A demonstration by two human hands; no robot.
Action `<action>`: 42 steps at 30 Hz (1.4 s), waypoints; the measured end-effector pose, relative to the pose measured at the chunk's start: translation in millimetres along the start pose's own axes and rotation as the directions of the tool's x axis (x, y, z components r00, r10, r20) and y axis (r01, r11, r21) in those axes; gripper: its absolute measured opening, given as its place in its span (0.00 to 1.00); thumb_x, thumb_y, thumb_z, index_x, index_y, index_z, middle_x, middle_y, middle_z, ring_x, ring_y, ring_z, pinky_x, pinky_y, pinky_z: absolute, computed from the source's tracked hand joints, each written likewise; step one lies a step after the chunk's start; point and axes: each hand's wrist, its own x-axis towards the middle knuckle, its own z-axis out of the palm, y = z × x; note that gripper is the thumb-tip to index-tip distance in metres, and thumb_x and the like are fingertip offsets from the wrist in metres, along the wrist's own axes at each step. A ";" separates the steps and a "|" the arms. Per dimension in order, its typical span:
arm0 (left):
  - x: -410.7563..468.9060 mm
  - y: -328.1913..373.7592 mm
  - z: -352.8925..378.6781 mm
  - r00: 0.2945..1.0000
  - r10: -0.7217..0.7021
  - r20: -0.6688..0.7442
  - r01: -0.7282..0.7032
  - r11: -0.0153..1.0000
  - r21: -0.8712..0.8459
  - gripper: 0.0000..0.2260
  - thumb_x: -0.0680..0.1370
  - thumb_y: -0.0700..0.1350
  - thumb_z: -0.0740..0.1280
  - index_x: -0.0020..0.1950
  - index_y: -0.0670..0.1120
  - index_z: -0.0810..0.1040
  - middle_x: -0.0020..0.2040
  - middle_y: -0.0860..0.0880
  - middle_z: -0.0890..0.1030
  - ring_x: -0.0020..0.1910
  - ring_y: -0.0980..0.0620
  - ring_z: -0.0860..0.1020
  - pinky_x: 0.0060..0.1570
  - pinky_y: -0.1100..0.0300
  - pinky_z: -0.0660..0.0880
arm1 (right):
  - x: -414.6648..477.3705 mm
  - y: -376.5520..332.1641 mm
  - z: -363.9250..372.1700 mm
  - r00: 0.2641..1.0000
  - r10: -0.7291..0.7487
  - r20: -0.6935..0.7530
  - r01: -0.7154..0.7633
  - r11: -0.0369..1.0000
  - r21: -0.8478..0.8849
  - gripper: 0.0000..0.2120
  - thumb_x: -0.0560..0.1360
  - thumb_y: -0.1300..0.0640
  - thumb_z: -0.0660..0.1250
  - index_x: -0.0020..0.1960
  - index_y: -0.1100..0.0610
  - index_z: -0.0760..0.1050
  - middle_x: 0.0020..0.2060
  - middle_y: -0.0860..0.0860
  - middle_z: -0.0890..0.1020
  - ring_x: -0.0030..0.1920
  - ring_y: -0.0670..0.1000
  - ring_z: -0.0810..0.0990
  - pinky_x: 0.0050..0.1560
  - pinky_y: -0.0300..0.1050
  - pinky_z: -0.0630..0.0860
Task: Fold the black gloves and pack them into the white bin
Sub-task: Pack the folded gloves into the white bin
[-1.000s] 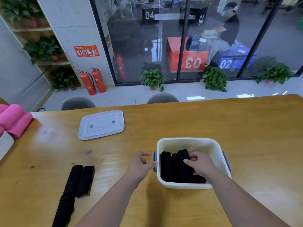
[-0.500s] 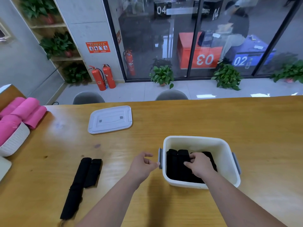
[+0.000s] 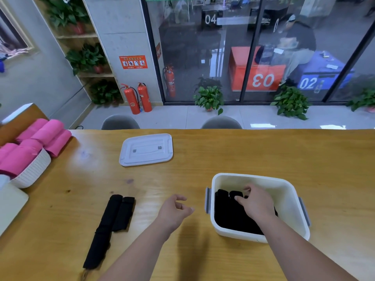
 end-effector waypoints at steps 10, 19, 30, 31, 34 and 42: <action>-7.0 -23.1 -41.4 0.995 -0.025 -0.098 0.023 0.999 -0.028 0.17 0.75 0.52 0.78 0.61 0.56 0.78 0.50 0.48 0.85 0.50 0.51 0.85 0.54 0.53 0.81 | -17.8 -100.6 3.7 0.967 -0.255 -0.008 0.242 0.909 0.339 0.10 0.75 0.46 0.77 0.54 0.41 0.79 0.48 0.41 0.81 0.46 0.46 0.83 0.49 0.48 0.80; -22.4 -52.4 -88.6 0.967 -0.079 -0.243 0.080 0.997 -0.005 0.16 0.77 0.53 0.78 0.61 0.58 0.77 0.51 0.52 0.84 0.49 0.53 0.83 0.48 0.57 0.79 | -40.3 -160.9 66.4 0.897 -0.391 0.207 0.329 0.902 0.280 0.13 0.75 0.45 0.78 0.56 0.43 0.80 0.48 0.41 0.82 0.47 0.45 0.82 0.44 0.46 0.80; -26.4 -102.5 -140.9 0.953 0.001 -0.304 0.116 0.923 0.368 0.30 0.81 0.55 0.72 0.81 0.51 0.68 0.79 0.51 0.66 0.74 0.49 0.71 0.71 0.53 0.73 | -57.3 -185.5 132.9 0.779 -0.422 0.465 0.428 0.898 0.097 0.18 0.77 0.41 0.74 0.64 0.44 0.77 0.53 0.42 0.80 0.52 0.48 0.81 0.50 0.49 0.82; -25.5 -105.8 -143.4 0.955 0.003 -0.296 0.118 0.913 0.390 0.31 0.81 0.55 0.72 0.82 0.51 0.66 0.82 0.51 0.63 0.78 0.48 0.67 0.74 0.52 0.70 | -58.6 -186.1 137.4 0.769 -0.420 0.481 0.432 0.897 0.094 0.18 0.77 0.41 0.73 0.65 0.44 0.76 0.54 0.42 0.80 0.53 0.48 0.81 0.51 0.50 0.82; -21.4 -113.2 -148.1 0.963 -0.009 -0.269 0.132 0.887 0.443 0.35 0.82 0.56 0.71 0.85 0.52 0.61 0.86 0.52 0.56 0.83 0.46 0.58 0.78 0.48 0.65 | -62.9 -189.4 146.8 0.745 -0.426 0.514 0.465 0.883 0.058 0.19 0.78 0.41 0.72 0.67 0.43 0.75 0.56 0.42 0.79 0.54 0.47 0.80 0.52 0.47 0.81; -10.0 -121.5 -145.2 0.959 -0.004 -0.285 0.153 0.850 0.505 0.31 0.82 0.57 0.69 0.83 0.52 0.64 0.82 0.52 0.62 0.78 0.44 0.62 0.74 0.50 0.68 | -65.5 -189.7 157.5 0.709 -0.434 0.556 0.516 0.857 0.010 0.20 0.80 0.40 0.70 0.69 0.44 0.74 0.57 0.43 0.79 0.55 0.47 0.80 0.58 0.45 0.76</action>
